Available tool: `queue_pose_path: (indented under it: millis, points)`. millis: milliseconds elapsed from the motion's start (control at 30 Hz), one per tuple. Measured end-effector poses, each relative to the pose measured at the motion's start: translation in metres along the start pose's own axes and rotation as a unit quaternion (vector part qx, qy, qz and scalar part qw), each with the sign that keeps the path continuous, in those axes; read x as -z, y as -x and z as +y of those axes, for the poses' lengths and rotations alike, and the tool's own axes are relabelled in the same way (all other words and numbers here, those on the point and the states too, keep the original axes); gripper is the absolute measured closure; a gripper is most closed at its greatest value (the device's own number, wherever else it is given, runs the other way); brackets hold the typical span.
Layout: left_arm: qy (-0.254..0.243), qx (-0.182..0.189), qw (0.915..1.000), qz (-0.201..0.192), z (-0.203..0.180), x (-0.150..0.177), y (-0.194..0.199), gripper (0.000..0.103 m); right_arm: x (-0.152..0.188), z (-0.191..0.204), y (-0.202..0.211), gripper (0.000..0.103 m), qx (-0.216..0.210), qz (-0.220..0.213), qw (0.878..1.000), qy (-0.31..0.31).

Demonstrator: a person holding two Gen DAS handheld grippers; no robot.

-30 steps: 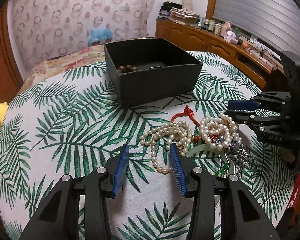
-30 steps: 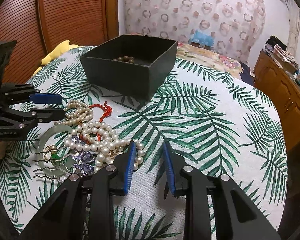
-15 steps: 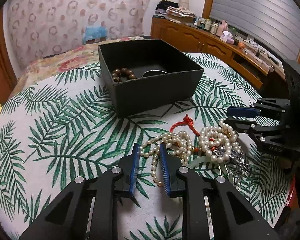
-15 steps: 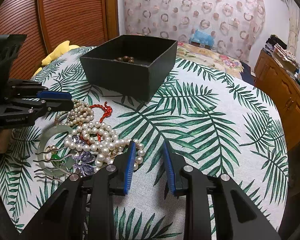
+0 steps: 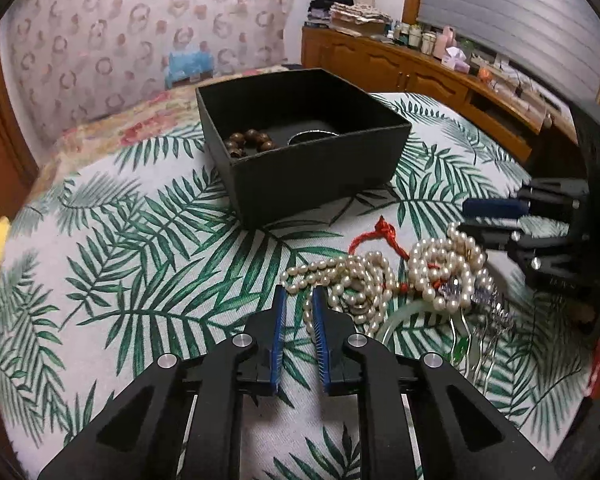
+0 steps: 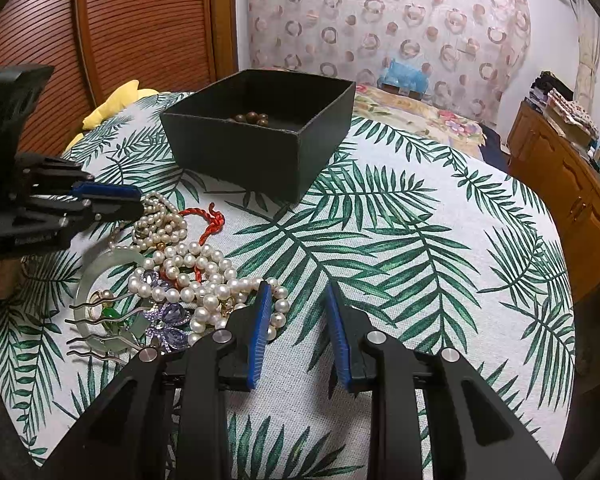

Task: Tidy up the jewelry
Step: 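Move both tools back to the pile and close the left tool on pearls, then lift pearl necklaces with the left tool while the right tool lifts another pearl strand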

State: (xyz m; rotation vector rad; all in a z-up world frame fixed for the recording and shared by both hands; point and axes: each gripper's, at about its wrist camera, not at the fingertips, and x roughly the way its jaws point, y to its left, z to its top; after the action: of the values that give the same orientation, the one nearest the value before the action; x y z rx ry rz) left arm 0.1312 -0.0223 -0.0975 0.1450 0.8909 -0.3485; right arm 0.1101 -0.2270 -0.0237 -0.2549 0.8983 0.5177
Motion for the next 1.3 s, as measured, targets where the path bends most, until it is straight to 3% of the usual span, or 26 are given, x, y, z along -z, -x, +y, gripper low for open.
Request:
queue_pose_path:
  millis: [100,133,167,300,467,767,1300]
  points:
    - [-0.004,-0.009,0.9999,-0.005,-0.003,0.003,0.001,0.091,0.000,0.000,0.000,0.072,0.001,0.000,1.000,0.001]
    - [-0.002,-0.010,0.9999,-0.006,-0.002,0.003,0.001,0.099,0.000,0.000,0.000,0.073,0.001,0.000,1.000,0.001]
    - [-0.003,-0.012,0.9999,-0.006,-0.001,0.004,0.002,0.099,0.000,0.000,0.000,0.073,0.003,0.000,1.000,0.003]
    - [0.015,-0.005,0.9997,-0.018,0.005,0.007,0.005,0.099,0.000,0.005,0.001,0.095,-0.004,0.000,1.000,0.014]
    - [0.038,-0.006,0.9980,-0.050,0.014,0.004,0.029,0.099,0.000,0.010,0.007,0.095,-0.011,-0.009,1.000,0.013]
    - [0.027,-0.008,0.9917,-0.125,0.004,-0.021,0.089,0.099,-0.021,0.018,0.060,0.095,-0.006,-0.076,0.997,0.015]
    - [0.020,-0.023,0.9813,-0.190,-0.001,-0.050,0.155,0.099,-0.073,0.027,0.142,0.095,0.008,-0.168,0.985,0.036]
